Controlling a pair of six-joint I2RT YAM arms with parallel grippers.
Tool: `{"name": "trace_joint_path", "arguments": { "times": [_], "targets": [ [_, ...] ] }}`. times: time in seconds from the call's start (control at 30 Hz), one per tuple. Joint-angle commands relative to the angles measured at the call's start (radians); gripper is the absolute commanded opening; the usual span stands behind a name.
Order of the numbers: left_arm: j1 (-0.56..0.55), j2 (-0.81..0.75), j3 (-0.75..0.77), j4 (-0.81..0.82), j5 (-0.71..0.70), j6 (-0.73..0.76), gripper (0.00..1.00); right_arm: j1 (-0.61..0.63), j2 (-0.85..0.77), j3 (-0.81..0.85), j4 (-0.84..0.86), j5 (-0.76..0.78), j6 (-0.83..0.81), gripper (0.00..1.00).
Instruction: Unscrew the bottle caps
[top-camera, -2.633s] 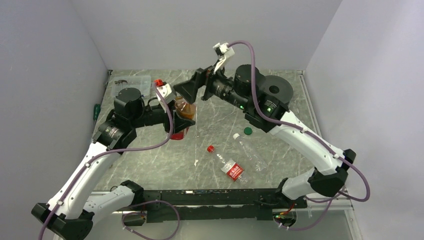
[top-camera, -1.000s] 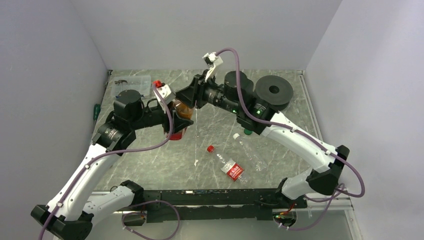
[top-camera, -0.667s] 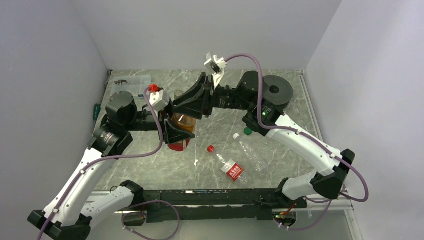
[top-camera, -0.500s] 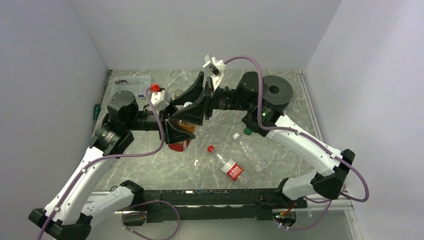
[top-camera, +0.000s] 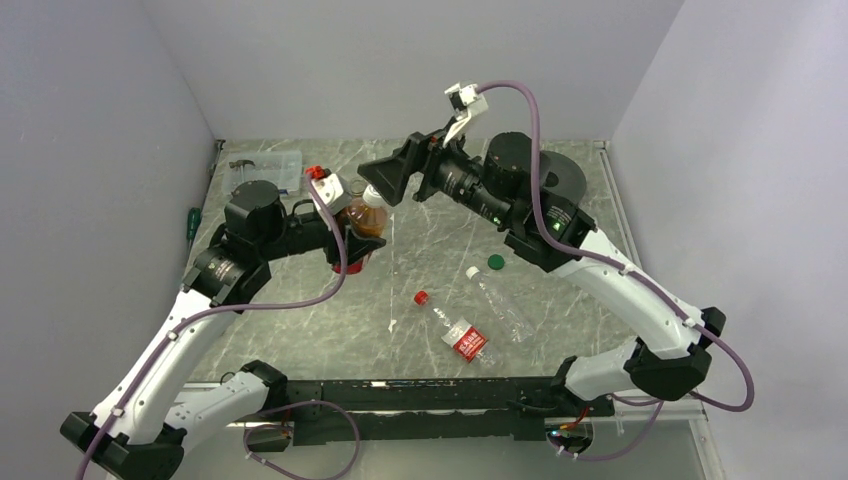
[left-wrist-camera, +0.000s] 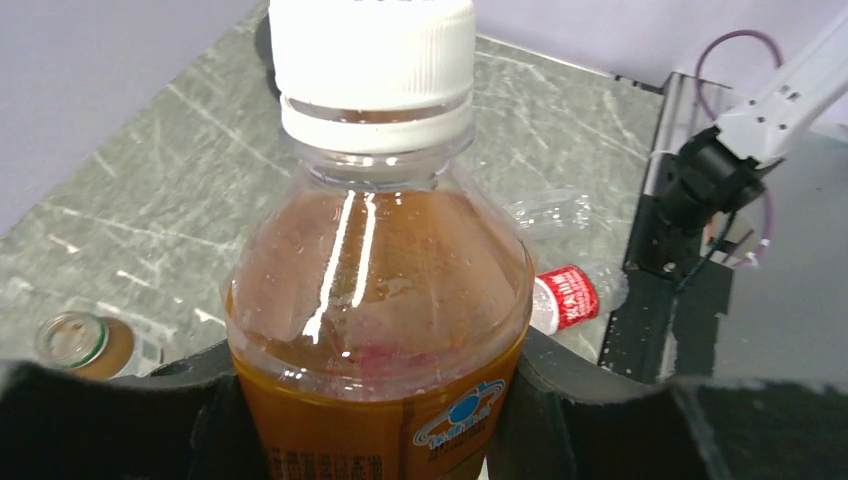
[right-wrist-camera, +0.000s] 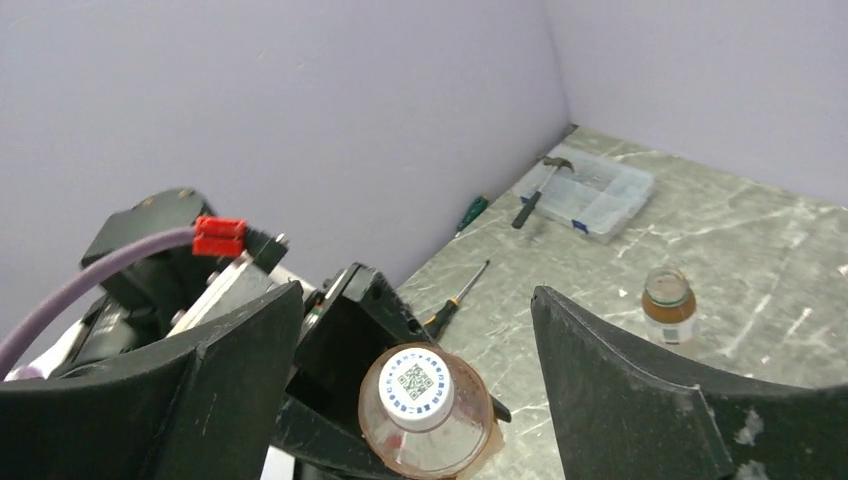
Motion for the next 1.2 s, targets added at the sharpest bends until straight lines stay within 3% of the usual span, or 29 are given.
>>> {"name": "trace_joint_path", "arguments": {
  "times": [0.0, 0.23, 0.57, 0.83, 1.0, 1.17],
  "targets": [
    [-0.001, -0.025, -0.009, 0.027, -0.098, 0.060, 0.07, 0.014, 0.043, 0.062, -0.119, 0.153, 0.046, 0.85],
    [-0.001, -0.022, -0.013, 0.027, -0.155, 0.070, 0.06, 0.034, 0.069, 0.056, -0.097, 0.129, 0.071, 0.76],
    [-0.001, -0.015, -0.019, 0.035, -0.180, 0.066, 0.06, 0.037, 0.099, 0.054, -0.052, 0.077, 0.101, 0.53],
    [-0.001, -0.017, -0.015, 0.037, -0.181, 0.057, 0.06, 0.038, 0.131, 0.064, -0.056, 0.058, 0.115, 0.46],
    [-0.001, -0.017, -0.016, 0.037, -0.162, 0.049, 0.06, 0.038, 0.114, 0.052, -0.040, 0.072, 0.113, 0.29],
    [-0.001, -0.019, -0.018, 0.032, -0.115, 0.035, 0.06, 0.038, 0.078, 0.028, -0.008, 0.066, 0.078, 0.21]
  ]
}}
